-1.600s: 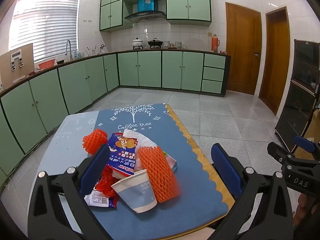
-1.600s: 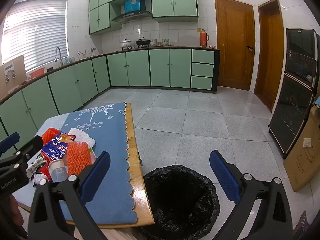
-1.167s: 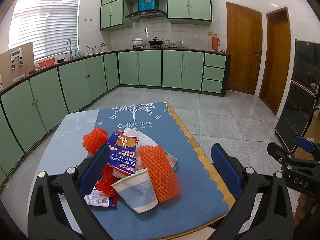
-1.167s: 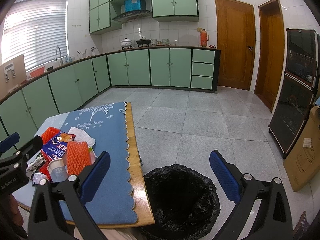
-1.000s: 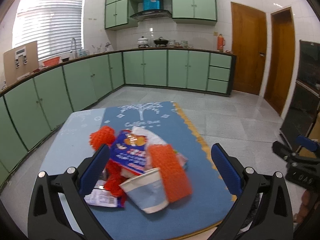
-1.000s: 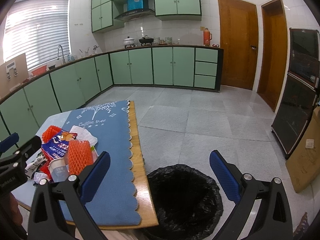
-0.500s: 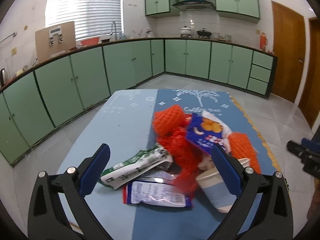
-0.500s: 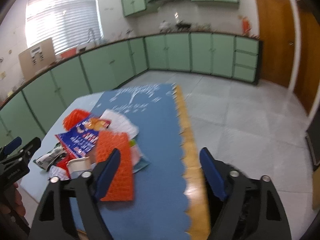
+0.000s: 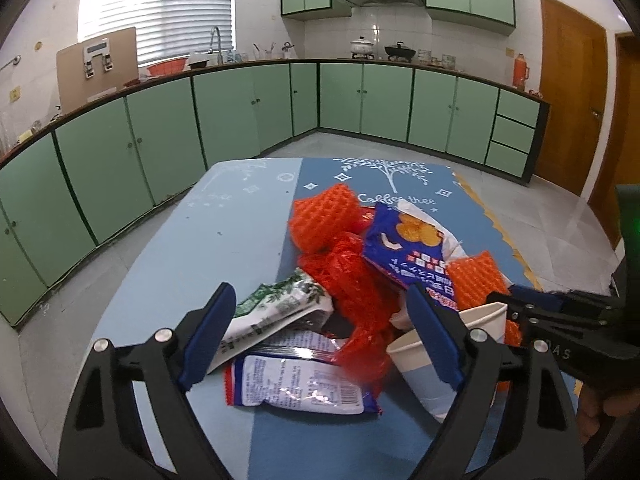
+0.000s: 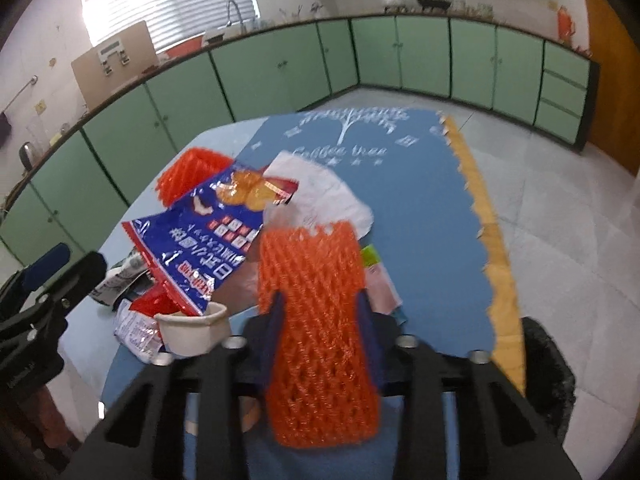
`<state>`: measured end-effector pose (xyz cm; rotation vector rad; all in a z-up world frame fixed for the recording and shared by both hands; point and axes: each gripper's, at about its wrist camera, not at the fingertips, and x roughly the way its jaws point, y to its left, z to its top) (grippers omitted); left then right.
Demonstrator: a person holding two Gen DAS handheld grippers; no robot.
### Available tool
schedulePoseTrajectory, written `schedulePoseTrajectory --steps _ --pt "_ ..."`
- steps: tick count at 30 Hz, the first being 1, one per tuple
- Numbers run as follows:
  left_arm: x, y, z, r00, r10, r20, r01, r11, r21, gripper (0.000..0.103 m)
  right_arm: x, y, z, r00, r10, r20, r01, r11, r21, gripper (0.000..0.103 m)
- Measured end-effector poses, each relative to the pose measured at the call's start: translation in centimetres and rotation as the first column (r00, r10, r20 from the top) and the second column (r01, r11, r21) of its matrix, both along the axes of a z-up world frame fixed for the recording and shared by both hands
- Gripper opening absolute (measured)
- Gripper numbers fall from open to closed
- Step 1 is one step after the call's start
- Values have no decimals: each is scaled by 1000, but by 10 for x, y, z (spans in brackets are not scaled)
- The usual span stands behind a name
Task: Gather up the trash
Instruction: 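Grasp the orange foam net with the right tool while the left tool grasps the blue snack bag, then carry both items to the black bin and open both tools to drop them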
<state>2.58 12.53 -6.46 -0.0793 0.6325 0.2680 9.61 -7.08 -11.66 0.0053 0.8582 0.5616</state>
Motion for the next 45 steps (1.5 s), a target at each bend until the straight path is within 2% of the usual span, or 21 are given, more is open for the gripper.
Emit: schedulePoseTrajectory --steps 1,8,13,17,19,21,22,27,33,37,41,45 --pt "3 -1 -1 1000 -7 0 7 1000 -5 85 -1 0 0 1000 8 1 -8 1000 5 10" --pt "23 -8 -1 999 -39 1 39 999 -16 84 -8 -16 29 995 -20 102 15 999 47 9" --pt "43 -16 -1 998 -64 -1 64 998 -16 69 -8 -27 35 992 -51 111 45 998 51 9" --pt "57 -17 -9 996 -78 -38 76 996 -48 60 -5 -27 32 992 -54 113 50 998 36 9" --pt "61 -15 -14 995 -82 -54 79 995 -65 53 -4 -26 30 992 -50 117 47 998 30 9" --pt "64 -15 -16 994 -91 -63 86 992 -87 37 -3 -25 30 992 -45 119 42 999 27 9" --pt "64 -14 -17 993 -97 -65 91 991 -96 25 -3 -25 29 992 -43 119 40 999 27 9" --pt "58 -16 -14 995 -98 -33 93 990 -110 9 -5 -27 31 991 -47 127 43 998 35 9" --pt "35 -21 13 994 -77 78 82 995 -63 5 -11 -34 42 984 -64 168 56 997 51 9" --pt "28 -28 35 985 -77 157 83 996 -35 4 -15 -47 53 973 -99 209 87 994 68 9" --pt "29 -42 48 973 -118 201 127 991 -36 4 -18 -76 64 957 -171 236 156 984 82 9" --pt "40 -76 55 951 -226 212 248 965 -82 4 -26 -121 68 928 -279 246 268 960 78 9"
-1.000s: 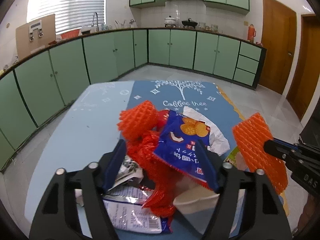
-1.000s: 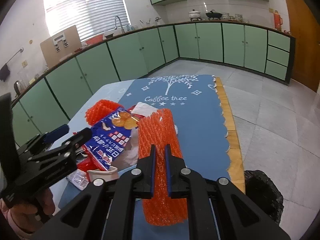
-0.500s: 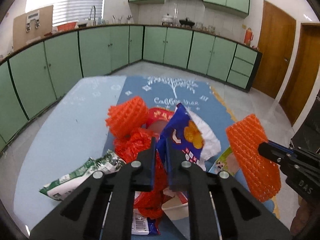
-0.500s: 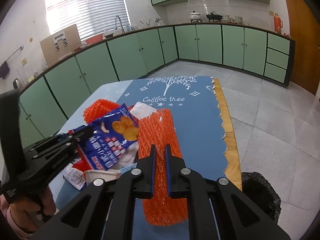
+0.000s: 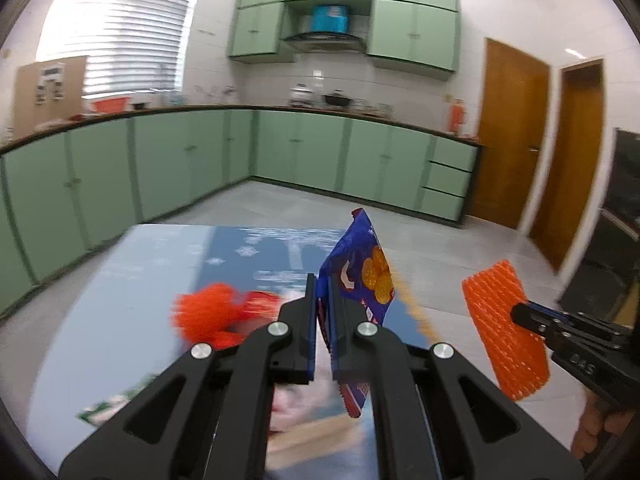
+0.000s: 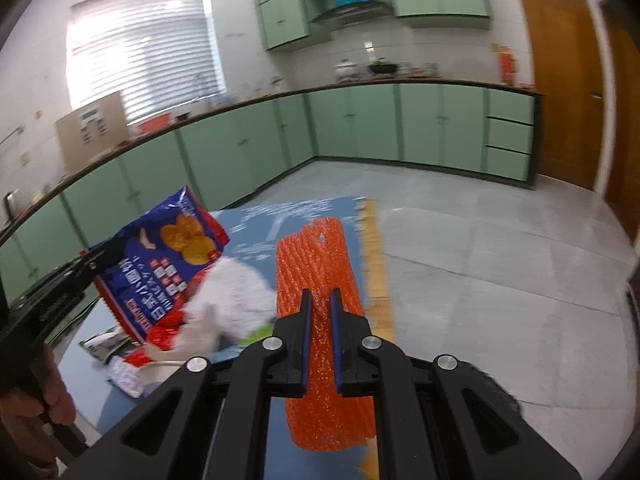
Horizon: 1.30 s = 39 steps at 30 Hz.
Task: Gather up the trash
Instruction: 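Carry both items to the black bin and open both tools to drop them, then return to the table and grasp the white paper cup with the right tool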
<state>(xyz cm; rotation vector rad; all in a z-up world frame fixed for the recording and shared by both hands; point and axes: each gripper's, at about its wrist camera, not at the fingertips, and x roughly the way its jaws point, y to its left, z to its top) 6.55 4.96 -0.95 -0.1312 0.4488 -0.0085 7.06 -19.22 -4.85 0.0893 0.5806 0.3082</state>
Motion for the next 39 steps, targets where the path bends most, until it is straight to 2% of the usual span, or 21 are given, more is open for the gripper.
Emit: schedulePoseTrajectory --steps 3,6,11,18,20,21,24,29,32,34,36,39 --pt "6 -38 -6 993 -116 -25 115 993 -20 4 -5 -39 -6 995 -98 -21 98 995 -12 9" --pt "14 -79 -17 973 -221 -60 221 975 -8 4 -10 -72 -19 981 -186 -54 184 982 -34 9" --pt "30 -142 -51 911 -383 -156 383 923 -28 4 -19 -119 -49 944 -307 -120 303 952 -52 9" --pt "47 -193 -91 846 -465 -260 475 879 -25 5 -21 -144 -77 920 -348 -179 344 937 -57 9" --pt "53 -200 -96 834 -472 -287 484 875 -33 10 -23 -148 -83 917 -350 -189 346 936 -55 9" --pt "56 -203 -100 828 -473 -301 485 873 -37 15 -21 -149 -85 916 -350 -194 347 937 -53 9" --pt "54 -202 -100 830 -466 -307 478 877 -38 37 -19 -152 -89 915 -346 -208 343 938 -54 9" --pt "52 -197 -94 844 -444 -302 458 889 -27 44 -14 -151 -101 913 -331 -239 329 943 -50 9" --pt "50 -187 -90 857 -422 -297 436 900 -21 47 -9 -146 -110 911 -315 -265 309 949 -63 21" --pt "47 -178 -87 871 -398 -287 412 911 -15 50 -9 -142 -112 909 -316 -270 308 948 -73 42" --pt "44 -168 -82 886 -374 -274 386 923 -10 52 -9 -138 -110 910 -319 -264 310 948 -77 51" --pt "37 -151 -73 907 -337 -252 349 937 4 53 -9 -129 -102 921 -300 -249 292 954 -68 58"
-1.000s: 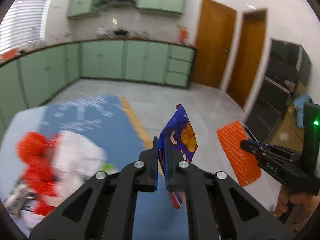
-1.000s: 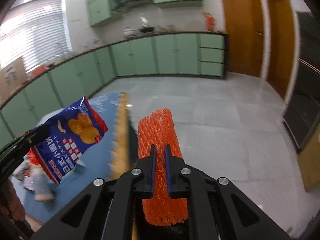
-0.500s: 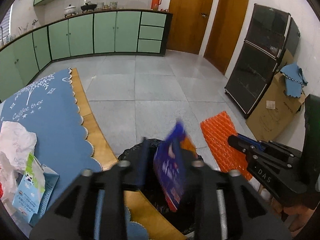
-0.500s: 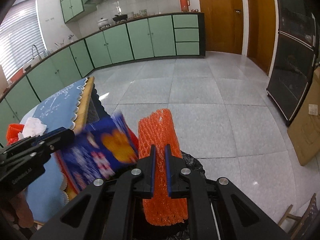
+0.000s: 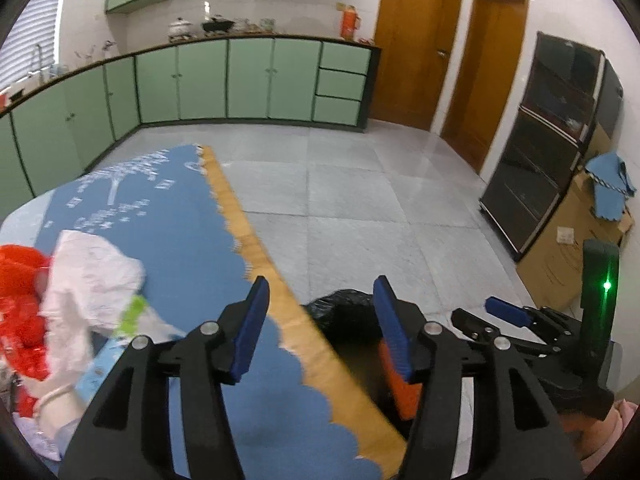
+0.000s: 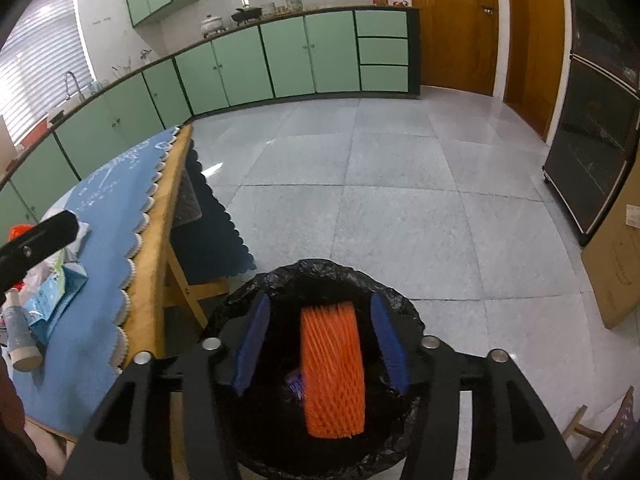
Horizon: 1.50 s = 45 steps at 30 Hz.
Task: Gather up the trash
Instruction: 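Return to the table and grasp the white paper cup with the right tool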
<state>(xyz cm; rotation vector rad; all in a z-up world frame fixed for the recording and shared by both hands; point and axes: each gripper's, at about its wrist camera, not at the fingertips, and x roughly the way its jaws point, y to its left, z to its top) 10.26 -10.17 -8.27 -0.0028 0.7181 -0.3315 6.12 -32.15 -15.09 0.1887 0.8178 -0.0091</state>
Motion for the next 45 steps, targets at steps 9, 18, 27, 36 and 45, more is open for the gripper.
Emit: schedulePoseTrajectory --steps 9,18,27,36,45 --pt "-44 82 25 969 216 120 -225 972 66 59 -4 89 46 950 268 158 -277 960 43 72" --pt "-88 176 29 861 492 131 -502 863 59 59 -18 203 74 794 538 284 -561 828 0 76" --pt "-108 221 28 805 578 131 -587 809 38 59 -23 261 52 737 640 217 -651 759 -26 76" --pt "-113 234 17 790 598 132 -607 794 35 59 -13 275 27 717 687 116 -695 718 44 53" --pt "-114 249 8 775 620 120 -629 776 56 62 -20 272 37 695 702 157 -715 697 48 28"
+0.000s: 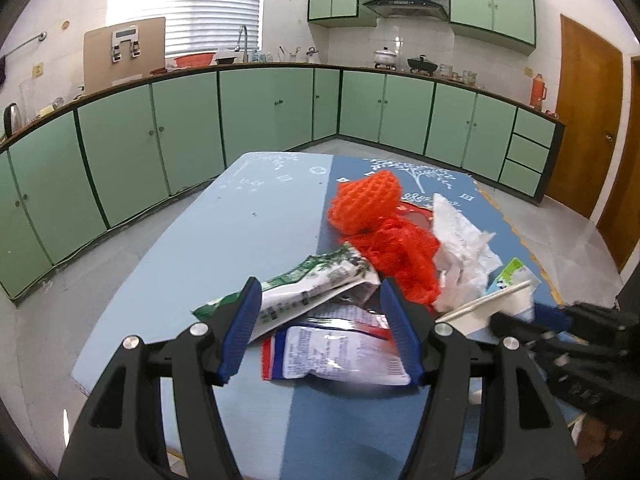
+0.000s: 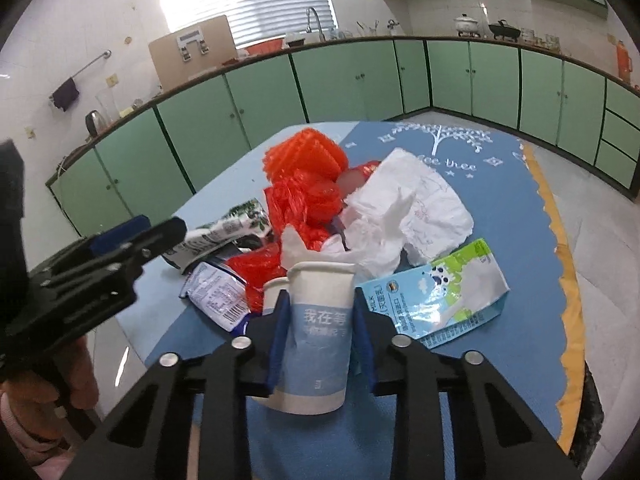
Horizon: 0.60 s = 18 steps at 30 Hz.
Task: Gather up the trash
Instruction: 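Grasp the green-and-white wrapper with the left tool while the right tool holds the cup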
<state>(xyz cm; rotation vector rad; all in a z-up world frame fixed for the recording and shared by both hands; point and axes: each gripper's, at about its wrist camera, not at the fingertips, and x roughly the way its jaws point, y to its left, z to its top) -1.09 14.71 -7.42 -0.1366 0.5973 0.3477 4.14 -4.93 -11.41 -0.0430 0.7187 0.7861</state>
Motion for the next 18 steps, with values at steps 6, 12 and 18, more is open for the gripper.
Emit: schedulePoseTrajectory --steps 6,12,18 --pt "-3 22 -10 999 44 -24 -44 999 -4 66 1 -6 18 999 -30 40 28 999 47 26" --pt "-5 46 -26 995 73 -63 -75 997 -31 71 3 -2 25 997 -43 58 41 998 37 26" --pt "0 62 -40 995 49 -88 -59 991 -122 62 5 3 24 997 -59 55 58 998 16 26"
